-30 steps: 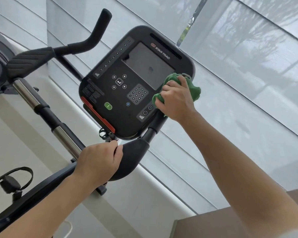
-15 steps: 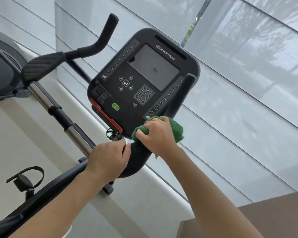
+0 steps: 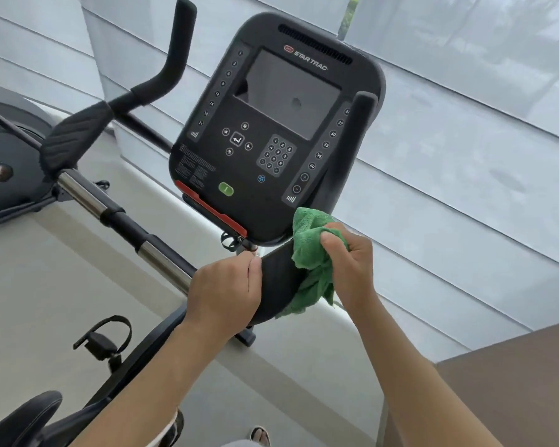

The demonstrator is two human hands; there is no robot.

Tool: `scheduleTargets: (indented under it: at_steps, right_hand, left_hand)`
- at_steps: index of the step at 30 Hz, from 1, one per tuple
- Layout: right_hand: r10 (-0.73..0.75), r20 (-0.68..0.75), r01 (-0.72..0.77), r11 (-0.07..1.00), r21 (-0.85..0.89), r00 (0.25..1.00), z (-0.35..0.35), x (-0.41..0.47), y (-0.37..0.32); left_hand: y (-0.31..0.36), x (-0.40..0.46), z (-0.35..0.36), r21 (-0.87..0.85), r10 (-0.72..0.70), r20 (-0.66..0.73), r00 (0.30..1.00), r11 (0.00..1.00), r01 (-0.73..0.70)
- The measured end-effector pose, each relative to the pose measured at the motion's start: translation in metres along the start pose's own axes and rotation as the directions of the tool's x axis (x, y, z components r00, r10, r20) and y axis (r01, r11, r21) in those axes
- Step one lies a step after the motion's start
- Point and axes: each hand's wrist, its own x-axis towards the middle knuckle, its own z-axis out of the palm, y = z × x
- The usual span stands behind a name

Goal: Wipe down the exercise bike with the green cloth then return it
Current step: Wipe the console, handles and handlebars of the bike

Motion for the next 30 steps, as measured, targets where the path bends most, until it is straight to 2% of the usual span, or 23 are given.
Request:
scheduleTargets:
  at_steps: [4, 6, 8, 11, 13, 15, 18, 21, 23, 30]
  right_hand:
    - [0.149, -0.140, -0.141, 0.988, 0.062, 0.979, -0.007, -0.012, -0.008]
    - [0.128, -0.231, -0.130, 0.991, 0.006, 0.964, -0.008, -0.011, -0.019]
    - [0.039, -0.261, -0.058, 0.996, -0.062, 0.965, -0.007, -0.004, -0.029]
    - [-0.131, -0.153, 0.076, 0.943, -0.324, 0.980, 0.011, 0.001, -0.028]
    - [-0.195, -0.035, 0.142, 0.814, -0.564, 0.980, 0.029, -0.008, -0.013]
    - [-0.246, -0.008, 0.177, 0.719, -0.672, 0.969, 0.042, -0.022, 0.000]
    - [-0.239, -0.058, 0.143, 0.739, -0.659, 0.969, 0.046, -0.036, 0.002]
    - [-0.228, -0.076, 0.117, 0.725, -0.679, 0.971, 0.047, -0.043, -0.005]
    - [-0.222, -0.085, 0.103, 0.716, -0.691, 0.971, 0.051, -0.049, -0.008]
    - [-0.211, -0.098, 0.089, 0.727, -0.680, 0.973, 0.060, -0.091, -0.008]
  left_hand:
    - [-0.002, 0.000, 0.002, -0.018, -0.021, 0.040, 0.999, 1.000, 0.021]
    - [-0.002, 0.000, 0.003, -0.024, -0.019, 0.042, 0.999, 1.000, 0.020]
    - [-0.002, 0.001, 0.003, -0.011, -0.010, 0.040, 0.999, 1.000, 0.010]
    - [-0.003, -0.001, 0.005, -0.002, -0.014, 0.036, 0.999, 1.000, 0.014]
    - [-0.004, -0.002, 0.006, -0.030, -0.008, 0.033, 0.999, 1.000, 0.009]
    - [-0.005, -0.002, 0.005, -0.064, 0.010, 0.036, 0.999, 0.998, -0.007]
    - [-0.006, -0.005, 0.004, -0.079, 0.056, 0.035, 0.998, 0.995, -0.053]
    - [-0.012, -0.016, -0.003, -0.039, 0.166, 0.013, 0.986, 0.986, -0.165]
    - [-0.021, -0.024, -0.006, -0.026, 0.220, 0.045, 0.975, 0.975, -0.219]
    - [-0.039, -0.022, -0.016, -0.177, 0.337, 0.158, 0.928, 0.934, -0.309]
